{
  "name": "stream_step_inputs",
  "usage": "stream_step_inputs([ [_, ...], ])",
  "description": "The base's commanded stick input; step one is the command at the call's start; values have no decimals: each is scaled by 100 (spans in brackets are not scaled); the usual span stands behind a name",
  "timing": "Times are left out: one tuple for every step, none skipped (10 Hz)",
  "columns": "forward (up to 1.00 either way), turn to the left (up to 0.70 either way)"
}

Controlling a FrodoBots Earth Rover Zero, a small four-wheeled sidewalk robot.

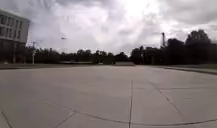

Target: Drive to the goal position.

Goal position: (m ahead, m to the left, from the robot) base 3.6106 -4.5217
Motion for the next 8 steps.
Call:
stream_step_inputs([
  [100,-40],
  [100,-33],
  [100,-2],
  [100,0],
  [100,0],
  [100,0],
  [100,-4],
  [100,-40],
])
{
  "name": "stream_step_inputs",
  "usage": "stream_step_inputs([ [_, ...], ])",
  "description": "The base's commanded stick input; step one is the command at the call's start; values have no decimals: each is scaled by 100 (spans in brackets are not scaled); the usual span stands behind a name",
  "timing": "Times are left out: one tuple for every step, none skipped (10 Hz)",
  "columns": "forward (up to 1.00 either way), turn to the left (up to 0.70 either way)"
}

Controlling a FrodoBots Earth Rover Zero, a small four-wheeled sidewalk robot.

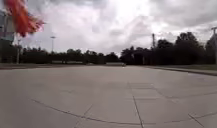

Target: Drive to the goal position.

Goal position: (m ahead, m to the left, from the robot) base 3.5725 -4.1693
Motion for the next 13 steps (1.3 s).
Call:
stream_step_inputs([
  [100,-40],
  [100,-40],
  [100,-40],
  [100,-40],
  [100,-40],
  [100,-40],
  [100,-40],
  [100,-40],
  [100,-40],
  [100,-40],
  [100,-40],
  [100,-40],
  [100,-40],
])
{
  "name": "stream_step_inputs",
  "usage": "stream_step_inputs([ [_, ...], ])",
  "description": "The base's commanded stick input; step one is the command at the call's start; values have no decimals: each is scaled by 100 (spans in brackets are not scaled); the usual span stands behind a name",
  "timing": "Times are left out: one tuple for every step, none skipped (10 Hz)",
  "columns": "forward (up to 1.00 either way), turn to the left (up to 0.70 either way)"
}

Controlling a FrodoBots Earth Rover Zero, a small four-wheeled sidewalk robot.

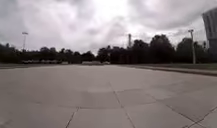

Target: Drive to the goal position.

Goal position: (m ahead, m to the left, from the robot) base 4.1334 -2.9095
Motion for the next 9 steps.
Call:
stream_step_inputs([
  [100,-40],
  [100,-40],
  [100,-40],
  [100,-21],
  [100,0],
  [100,0],
  [100,0],
  [100,0],
  [100,0],
])
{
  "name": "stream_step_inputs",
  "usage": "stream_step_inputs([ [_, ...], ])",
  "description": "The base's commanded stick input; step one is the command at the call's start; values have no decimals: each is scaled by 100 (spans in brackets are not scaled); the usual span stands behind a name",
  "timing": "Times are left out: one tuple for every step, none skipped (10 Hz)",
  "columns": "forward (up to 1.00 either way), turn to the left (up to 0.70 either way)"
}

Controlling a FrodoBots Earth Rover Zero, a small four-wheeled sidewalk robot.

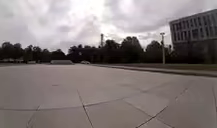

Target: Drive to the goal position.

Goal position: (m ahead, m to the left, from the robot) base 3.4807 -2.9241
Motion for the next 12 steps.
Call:
stream_step_inputs([
  [100,0],
  [100,0],
  [100,0],
  [100,0],
  [100,0],
  [100,0],
  [100,0],
  [100,0],
  [100,0],
  [100,0],
  [100,0],
  [100,0],
])
